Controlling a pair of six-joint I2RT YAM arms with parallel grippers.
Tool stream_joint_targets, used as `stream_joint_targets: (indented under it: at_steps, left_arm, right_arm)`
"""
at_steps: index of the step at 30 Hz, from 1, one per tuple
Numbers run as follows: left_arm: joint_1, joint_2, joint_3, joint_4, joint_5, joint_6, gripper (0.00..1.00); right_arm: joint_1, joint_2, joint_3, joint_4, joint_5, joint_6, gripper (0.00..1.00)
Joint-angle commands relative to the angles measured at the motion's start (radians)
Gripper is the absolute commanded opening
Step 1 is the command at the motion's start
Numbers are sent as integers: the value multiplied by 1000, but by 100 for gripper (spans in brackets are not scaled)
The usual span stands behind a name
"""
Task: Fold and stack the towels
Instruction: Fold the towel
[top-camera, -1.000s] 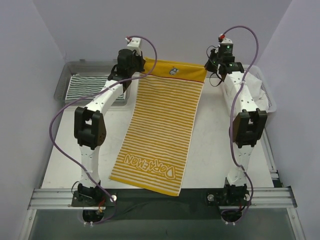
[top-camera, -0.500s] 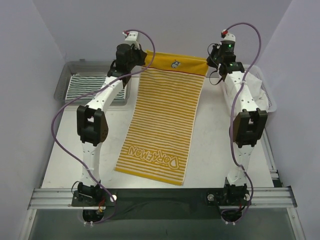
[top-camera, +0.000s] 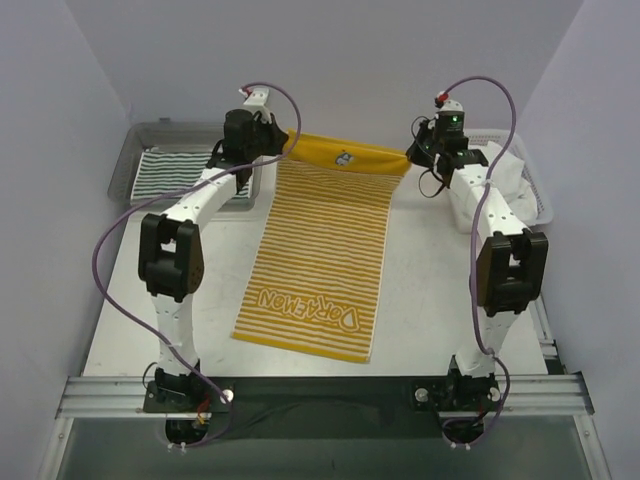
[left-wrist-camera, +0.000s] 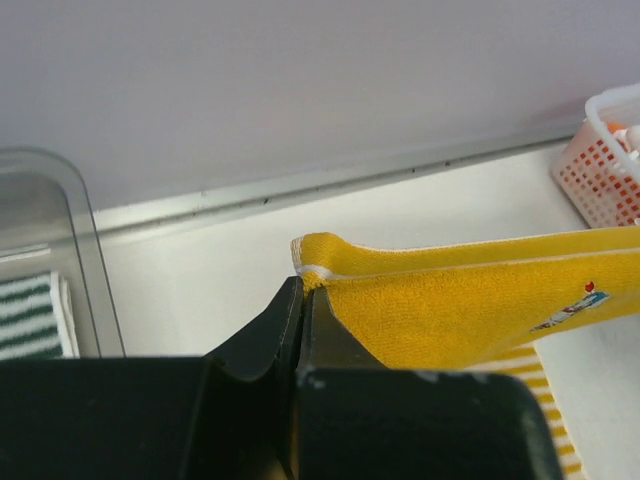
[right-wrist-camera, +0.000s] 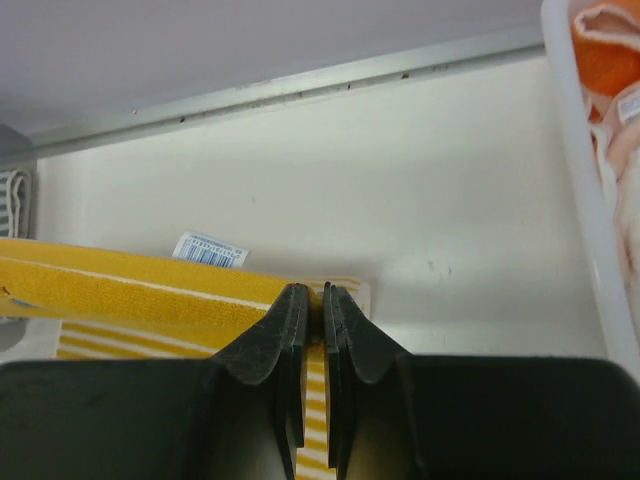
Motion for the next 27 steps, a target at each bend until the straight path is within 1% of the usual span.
stream_joint_targets:
  at_steps: [1, 4, 5, 7, 8, 12, 16, 20, 21, 24, 25, 27]
  left_arm:
    - [90, -185, -132, 101, -95, 34, 0]
    - [91, -276, -234, 113, -86, 45, 0]
    - [93, -299, -298, 118, -84, 48, 0]
    - [96, -357, -354, 113, -84, 51, 0]
    - [99, -377, -410, 110, -86, 54, 0]
    - [107, -498, -542, 69, -84, 54, 0]
    - [108, -613, -657, 3, -104, 47, 0]
    - [108, -719, -786, -86, -101, -7, 0]
    - [107, -757, -846, -124, -96, -16, 0]
    - [107, -829, -937, -160, -90, -85, 0]
    - [107, -842, -990, -163, -86, -100, 0]
    - [105, -868, -1041, -175, -58, -136, 0]
  right_arm:
    - [-13, -164, -94, -10, 89, -6, 0]
    - [16, -243, -189, -47, 95, -8, 0]
    - [24, -284, -235, -56, 101, -3, 0]
    - [48, -347, -281, -81, 110, 3, 0]
    - [57, -370, -309, -85, 112, 11, 0]
    - [103, -474, -458, -124, 112, 49, 0]
    - [149, -568, -562, -162, 101, 109, 0]
    - [185, -617, -663, -196, 90, 176, 0]
    - [194, -625, -682, -208, 86, 195, 0]
    - [212, -645, -762, -216, 49, 231, 0]
    - [214, -646, -779, -216, 37, 245, 0]
    - [222, -640, -822, -216, -8, 258, 0]
